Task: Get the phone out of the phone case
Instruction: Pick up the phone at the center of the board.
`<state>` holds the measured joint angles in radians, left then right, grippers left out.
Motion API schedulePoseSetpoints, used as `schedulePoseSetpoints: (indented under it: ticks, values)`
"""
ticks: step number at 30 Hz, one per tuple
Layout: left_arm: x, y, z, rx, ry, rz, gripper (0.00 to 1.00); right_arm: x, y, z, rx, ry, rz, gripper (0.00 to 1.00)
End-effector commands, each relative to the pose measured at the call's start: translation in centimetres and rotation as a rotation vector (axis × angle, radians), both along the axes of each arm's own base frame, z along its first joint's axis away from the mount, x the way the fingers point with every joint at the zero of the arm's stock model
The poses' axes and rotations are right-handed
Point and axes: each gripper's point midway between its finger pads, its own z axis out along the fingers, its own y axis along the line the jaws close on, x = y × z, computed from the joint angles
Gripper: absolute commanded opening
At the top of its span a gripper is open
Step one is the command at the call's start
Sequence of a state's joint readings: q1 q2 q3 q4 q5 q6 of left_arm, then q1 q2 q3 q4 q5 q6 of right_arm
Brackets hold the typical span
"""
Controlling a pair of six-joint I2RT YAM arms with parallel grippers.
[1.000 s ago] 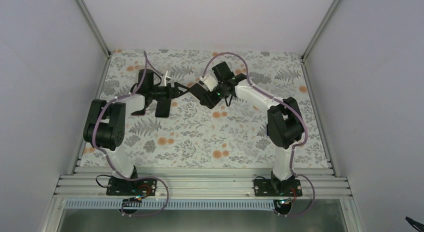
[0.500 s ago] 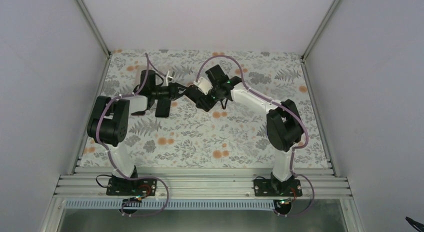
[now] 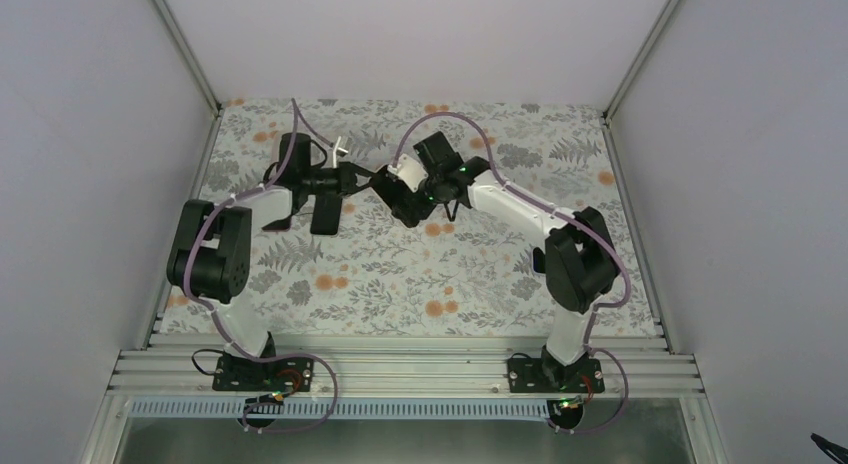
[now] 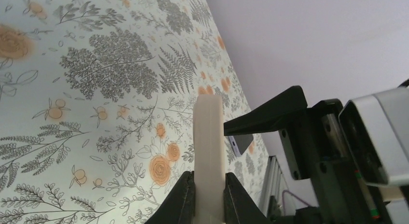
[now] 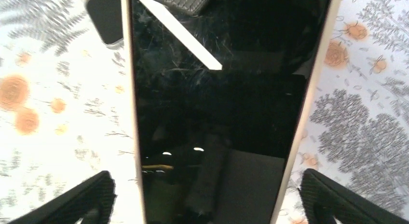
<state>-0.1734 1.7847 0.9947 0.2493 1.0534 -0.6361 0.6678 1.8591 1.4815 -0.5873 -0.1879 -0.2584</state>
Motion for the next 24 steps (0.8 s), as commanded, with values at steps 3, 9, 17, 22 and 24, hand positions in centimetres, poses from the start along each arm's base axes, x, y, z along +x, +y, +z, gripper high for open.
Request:
schedulePoseSetpoints:
  ticks: [3,9,17,22,24]
  values:
    - [-2.1,-0.4,6.0,0.049,-0.337,-0.147,0.02,-3.4,0.3,6.3,0.176,-0.033,0.128,0.99]
    - [-5.2,-0.6,9.6,0.097,-0.494,-0.258,0.02,-6.3,-0.9,11.1,0.287,-0.047,0.202,0.99]
    - [-9.3,-0.1,13.9,0.133,-0.666,-0.333,0.03,-8.1,-2.4,15.2,0.352,-0.076,0.231,0.99]
    - [-11.4,0.1,15.4,0.128,-0.729,-0.355,0.03,-10.0,-2.5,15.2,0.395,-0.025,0.288,0.99]
    - [-12.0,0.1,15.8,0.13,-0.753,-0.358,0.02,-10.6,-2.3,15.0,0.41,0.003,0.313,0.99]
